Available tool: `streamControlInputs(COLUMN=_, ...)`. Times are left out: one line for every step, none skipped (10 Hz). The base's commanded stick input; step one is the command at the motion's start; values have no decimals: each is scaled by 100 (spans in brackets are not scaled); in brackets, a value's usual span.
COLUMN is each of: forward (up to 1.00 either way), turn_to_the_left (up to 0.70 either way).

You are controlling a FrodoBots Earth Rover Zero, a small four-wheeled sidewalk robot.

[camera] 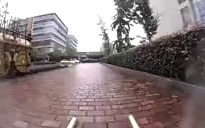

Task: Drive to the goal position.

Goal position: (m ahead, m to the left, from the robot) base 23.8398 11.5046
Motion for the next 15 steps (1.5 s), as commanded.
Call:
streamControlInputs(forward=70, turn_to_the_left=14)
streamControlInputs(forward=70, turn_to_the_left=14)
streamControlInputs(forward=70, turn_to_the_left=14)
streamControlInputs(forward=70, turn_to_the_left=9)
streamControlInputs(forward=70, turn_to_the_left=0)
streamControlInputs(forward=70, turn_to_the_left=0)
streamControlInputs(forward=70, turn_to_the_left=0)
streamControlInputs(forward=70, turn_to_the_left=0)
streamControlInputs(forward=70, turn_to_the_left=0)
streamControlInputs(forward=70, turn_to_the_left=0)
streamControlInputs(forward=70, turn_to_the_left=0)
streamControlInputs(forward=70, turn_to_the_left=0)
streamControlInputs(forward=70, turn_to_the_left=0)
streamControlInputs(forward=70, turn_to_the_left=0)
streamControlInputs(forward=70, turn_to_the_left=0)
